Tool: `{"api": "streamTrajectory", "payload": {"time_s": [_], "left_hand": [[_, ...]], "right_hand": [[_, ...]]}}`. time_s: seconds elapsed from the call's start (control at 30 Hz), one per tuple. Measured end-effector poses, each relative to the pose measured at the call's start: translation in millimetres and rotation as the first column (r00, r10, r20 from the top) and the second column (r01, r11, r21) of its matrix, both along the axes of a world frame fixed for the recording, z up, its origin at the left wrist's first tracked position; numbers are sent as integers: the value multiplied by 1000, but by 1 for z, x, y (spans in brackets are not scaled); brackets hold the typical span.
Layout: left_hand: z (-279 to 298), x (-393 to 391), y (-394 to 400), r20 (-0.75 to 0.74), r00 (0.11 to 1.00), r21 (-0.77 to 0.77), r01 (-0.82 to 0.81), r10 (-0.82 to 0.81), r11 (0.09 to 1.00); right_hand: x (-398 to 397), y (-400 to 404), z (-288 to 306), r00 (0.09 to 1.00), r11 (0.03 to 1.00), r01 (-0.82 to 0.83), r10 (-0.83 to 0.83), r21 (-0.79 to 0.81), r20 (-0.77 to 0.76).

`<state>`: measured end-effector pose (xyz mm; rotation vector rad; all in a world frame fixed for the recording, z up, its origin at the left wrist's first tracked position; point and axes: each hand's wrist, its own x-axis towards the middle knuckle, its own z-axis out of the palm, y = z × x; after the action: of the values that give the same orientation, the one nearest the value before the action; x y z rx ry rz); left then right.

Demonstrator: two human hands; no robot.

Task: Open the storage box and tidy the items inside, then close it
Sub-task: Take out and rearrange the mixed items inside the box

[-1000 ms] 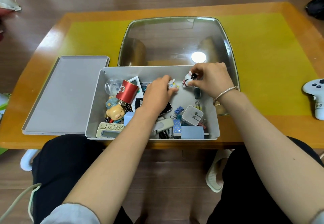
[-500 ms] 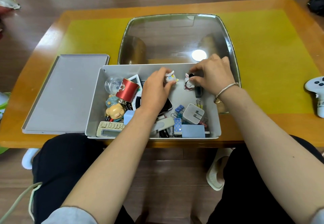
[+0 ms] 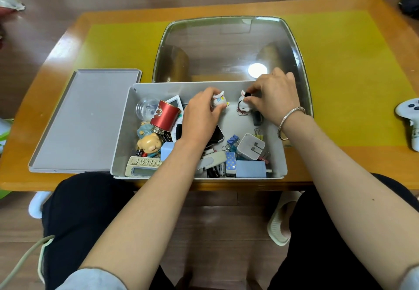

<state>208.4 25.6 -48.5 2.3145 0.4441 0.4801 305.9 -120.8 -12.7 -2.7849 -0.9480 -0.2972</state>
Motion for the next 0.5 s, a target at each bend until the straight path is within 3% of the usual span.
{"api": "streamTrajectory", "payload": {"time_s": [0.5], "left_hand": [[0, 0, 0, -20, 1000, 14, 15, -15, 1000]], "right_hand": [[-2, 0, 0, 996, 996, 78, -76, -41, 53]]}}
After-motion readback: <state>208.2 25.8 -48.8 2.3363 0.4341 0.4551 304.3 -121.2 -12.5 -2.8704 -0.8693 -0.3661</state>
